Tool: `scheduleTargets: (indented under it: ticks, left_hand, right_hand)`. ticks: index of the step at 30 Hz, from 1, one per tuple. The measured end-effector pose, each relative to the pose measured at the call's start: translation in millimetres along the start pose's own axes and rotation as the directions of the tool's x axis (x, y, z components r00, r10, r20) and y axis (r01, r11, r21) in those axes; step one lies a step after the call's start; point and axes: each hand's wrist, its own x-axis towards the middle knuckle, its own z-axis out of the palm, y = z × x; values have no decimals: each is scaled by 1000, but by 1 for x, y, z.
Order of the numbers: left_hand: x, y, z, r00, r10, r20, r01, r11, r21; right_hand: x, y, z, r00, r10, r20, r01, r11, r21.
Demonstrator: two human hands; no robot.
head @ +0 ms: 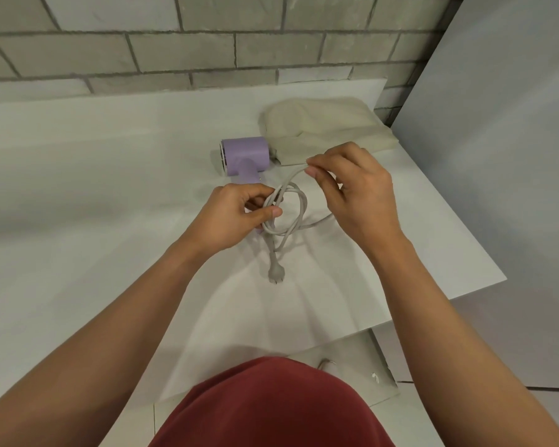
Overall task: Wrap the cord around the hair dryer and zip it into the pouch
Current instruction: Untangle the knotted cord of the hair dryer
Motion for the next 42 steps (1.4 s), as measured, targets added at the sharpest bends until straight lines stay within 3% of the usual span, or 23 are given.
scheduleTargets:
  ticks: [5, 11, 16, 21, 25, 27, 34, 38, 42]
  left_hand:
    - [4, 1, -2, 1000, -6, 22, 5, 1000, 11]
    - [5, 1, -3, 998, -24, 58, 25, 999, -19]
    - [3, 1, -3, 995, -47, 85, 50, 998, -31]
    - [-2, -4, -3, 993, -73, 93, 73, 997, 5]
    - [-4, -5, -2, 995, -80, 51, 77, 995, 61]
    - [-4, -5, -2, 995, -86, 49, 83, 994, 65]
    - [-2, -4, -4, 995, -78, 58, 73, 993, 96]
    - [-4, -2, -6, 991, -94, 90, 87, 992, 86]
    - [-7, -6, -10, 984, -131, 122, 130, 991, 20]
  right_hand:
    - [-2, 9, -1, 992, 69, 107, -68, 998, -12]
    - [-7, -5, 4, 944, -189, 269, 230, 965, -129]
    - [-6, -4, 8, 967, -103, 233, 135, 983, -127]
    - [5, 3, 1, 994, 73, 82, -74, 997, 9]
    - [10, 10, -4, 980, 135, 146, -136, 991, -4]
    - [9, 10, -6, 977, 122, 173, -114, 992, -54]
    - [-3, -6, 5, 930, -182, 318, 234, 963, -135]
    - [-8, -1, 8, 950, -133, 282, 178, 974, -142]
    - [-4, 12, -6, 994, 6, 111, -1, 999, -49]
